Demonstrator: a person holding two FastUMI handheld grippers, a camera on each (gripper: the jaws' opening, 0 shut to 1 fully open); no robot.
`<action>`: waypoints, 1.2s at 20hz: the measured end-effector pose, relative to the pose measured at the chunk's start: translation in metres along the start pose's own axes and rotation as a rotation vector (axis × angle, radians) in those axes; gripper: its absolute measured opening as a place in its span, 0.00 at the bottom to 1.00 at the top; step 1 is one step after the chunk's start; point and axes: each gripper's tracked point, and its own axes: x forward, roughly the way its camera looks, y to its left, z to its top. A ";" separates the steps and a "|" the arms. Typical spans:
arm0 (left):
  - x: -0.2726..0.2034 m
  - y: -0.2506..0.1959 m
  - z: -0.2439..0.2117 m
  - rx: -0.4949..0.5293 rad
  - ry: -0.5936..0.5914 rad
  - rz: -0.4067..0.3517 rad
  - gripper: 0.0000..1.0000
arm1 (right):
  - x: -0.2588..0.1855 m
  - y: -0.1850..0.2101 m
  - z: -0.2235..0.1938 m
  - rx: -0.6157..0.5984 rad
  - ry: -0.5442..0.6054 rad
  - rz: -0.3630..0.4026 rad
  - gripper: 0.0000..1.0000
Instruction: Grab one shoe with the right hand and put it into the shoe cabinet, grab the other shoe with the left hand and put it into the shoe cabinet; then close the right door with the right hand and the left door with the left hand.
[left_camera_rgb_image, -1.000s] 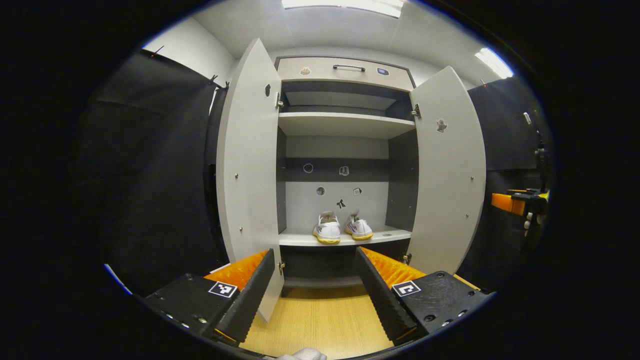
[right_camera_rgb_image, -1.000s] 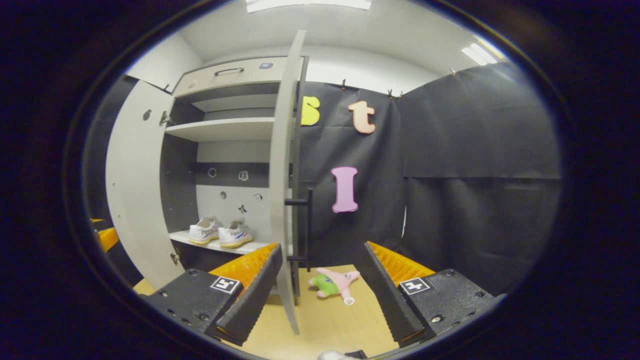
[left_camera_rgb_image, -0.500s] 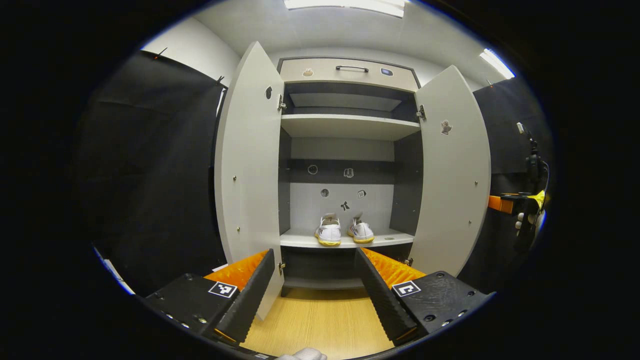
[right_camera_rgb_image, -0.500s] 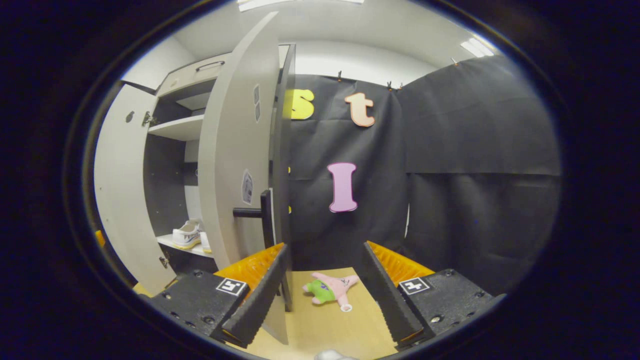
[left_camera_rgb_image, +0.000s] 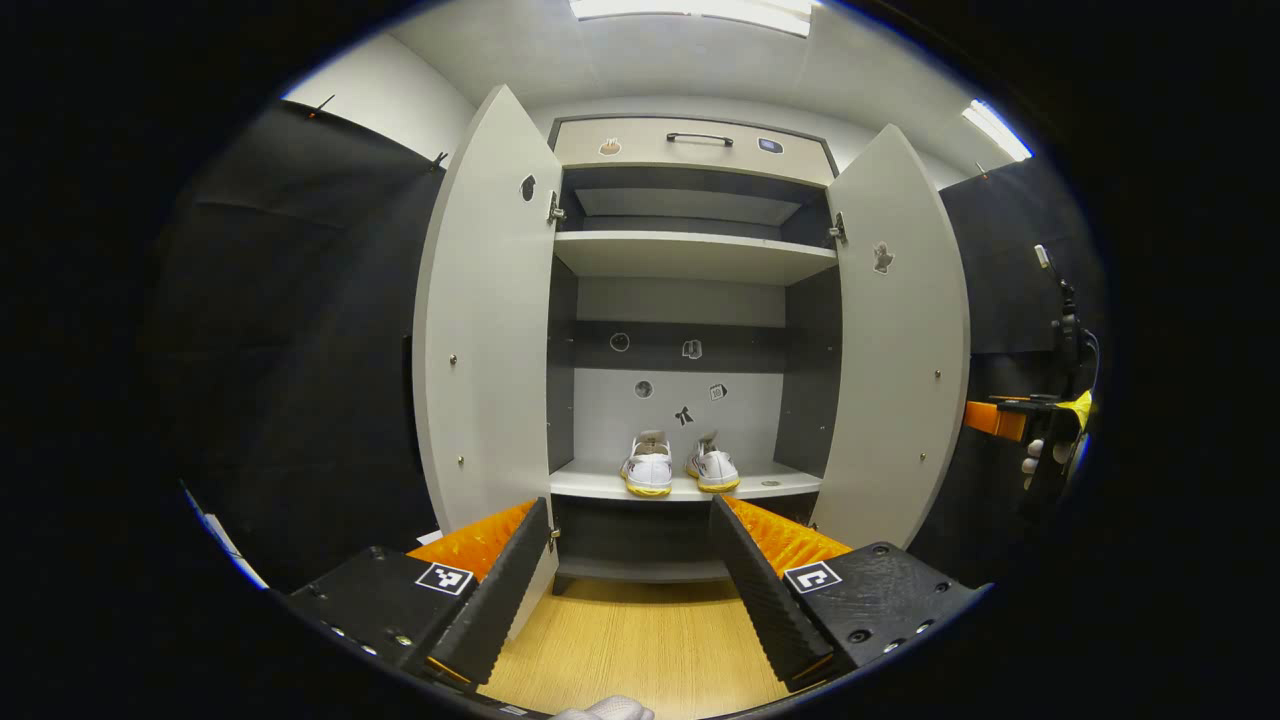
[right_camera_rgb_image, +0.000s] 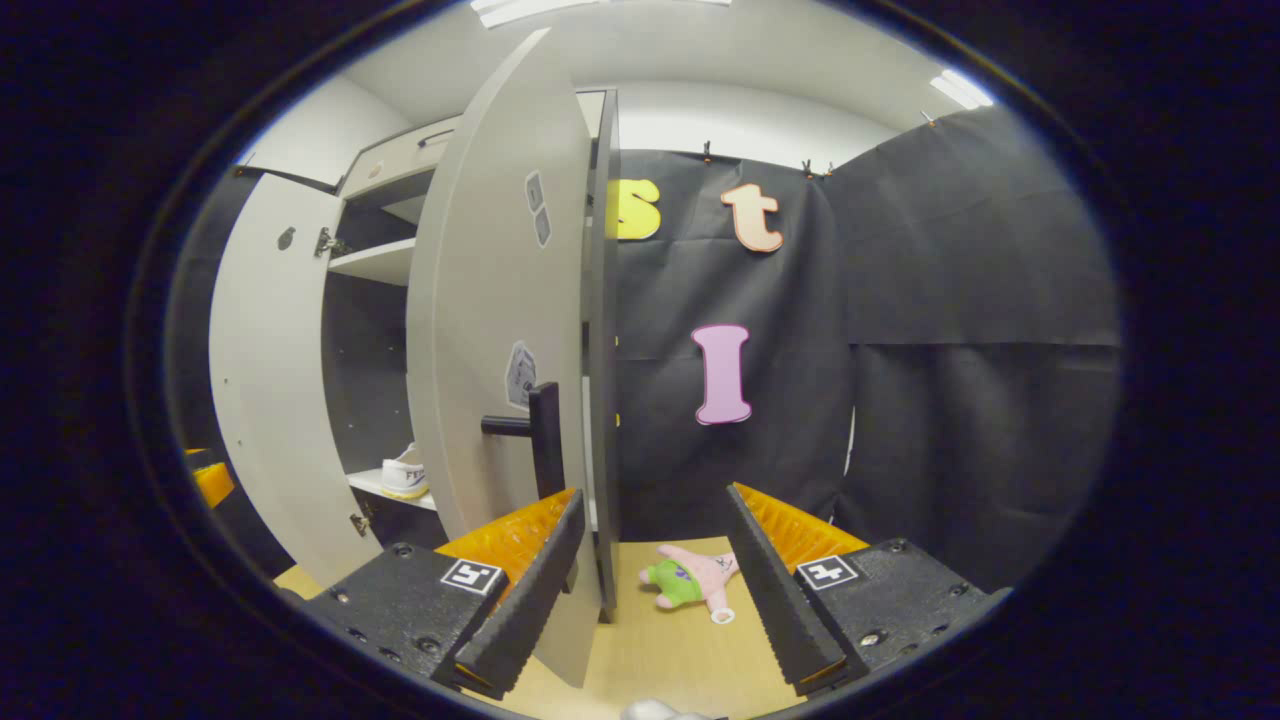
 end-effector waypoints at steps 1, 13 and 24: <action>-0.001 0.001 0.001 -0.002 -0.002 0.003 0.97 | 0.000 0.009 0.000 -0.005 0.000 0.015 0.93; -0.022 0.039 0.003 0.037 0.001 0.098 0.97 | 0.034 0.133 -0.002 -0.009 0.006 0.269 0.93; -0.026 0.049 0.003 0.017 0.007 0.077 0.97 | 0.025 0.146 0.012 -0.017 -0.027 0.226 0.97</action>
